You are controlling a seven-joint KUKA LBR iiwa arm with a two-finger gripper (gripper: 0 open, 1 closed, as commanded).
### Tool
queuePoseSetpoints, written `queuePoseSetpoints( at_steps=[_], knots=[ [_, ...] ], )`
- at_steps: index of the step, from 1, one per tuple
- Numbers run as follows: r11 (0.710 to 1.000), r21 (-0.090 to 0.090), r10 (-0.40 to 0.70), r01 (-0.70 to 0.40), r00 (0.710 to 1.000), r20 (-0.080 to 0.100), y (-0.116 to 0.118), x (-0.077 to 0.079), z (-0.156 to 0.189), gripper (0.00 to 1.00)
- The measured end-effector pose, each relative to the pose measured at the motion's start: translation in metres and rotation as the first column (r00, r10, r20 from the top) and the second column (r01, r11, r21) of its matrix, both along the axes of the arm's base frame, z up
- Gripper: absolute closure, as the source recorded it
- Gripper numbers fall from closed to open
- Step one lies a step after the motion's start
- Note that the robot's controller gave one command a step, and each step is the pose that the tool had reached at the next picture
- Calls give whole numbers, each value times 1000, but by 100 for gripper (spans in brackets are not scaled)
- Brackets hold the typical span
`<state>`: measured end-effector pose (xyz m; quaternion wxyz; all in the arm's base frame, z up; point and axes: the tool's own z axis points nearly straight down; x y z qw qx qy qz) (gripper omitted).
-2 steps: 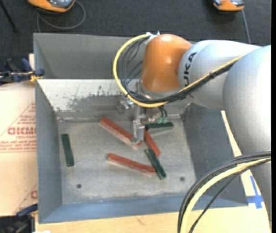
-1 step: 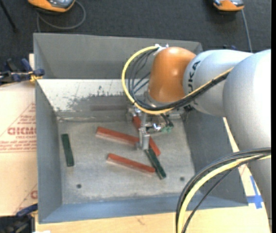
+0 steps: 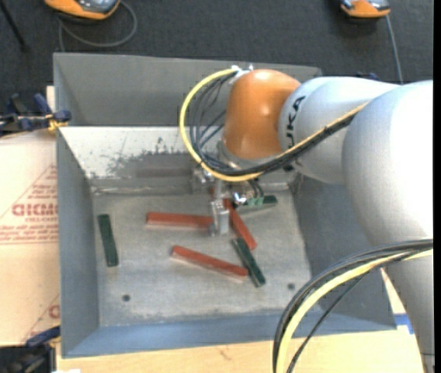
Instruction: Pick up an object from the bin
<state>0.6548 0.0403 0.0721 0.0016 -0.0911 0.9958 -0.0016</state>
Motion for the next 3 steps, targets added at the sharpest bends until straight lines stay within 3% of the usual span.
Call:
queuePoseSetpoints(
  at_steps=[1, 2, 3],
  knots=[
    [1000, 4, 30, -30, 1000, -1, 44, -26, -1, 0],
    [1000, 4, 26, -26, 1000, 2, 42, -25, -1, 100],
    [1000, 2, 7, -7, 1000, 10, 17, -39, 157, 100]
  ],
)
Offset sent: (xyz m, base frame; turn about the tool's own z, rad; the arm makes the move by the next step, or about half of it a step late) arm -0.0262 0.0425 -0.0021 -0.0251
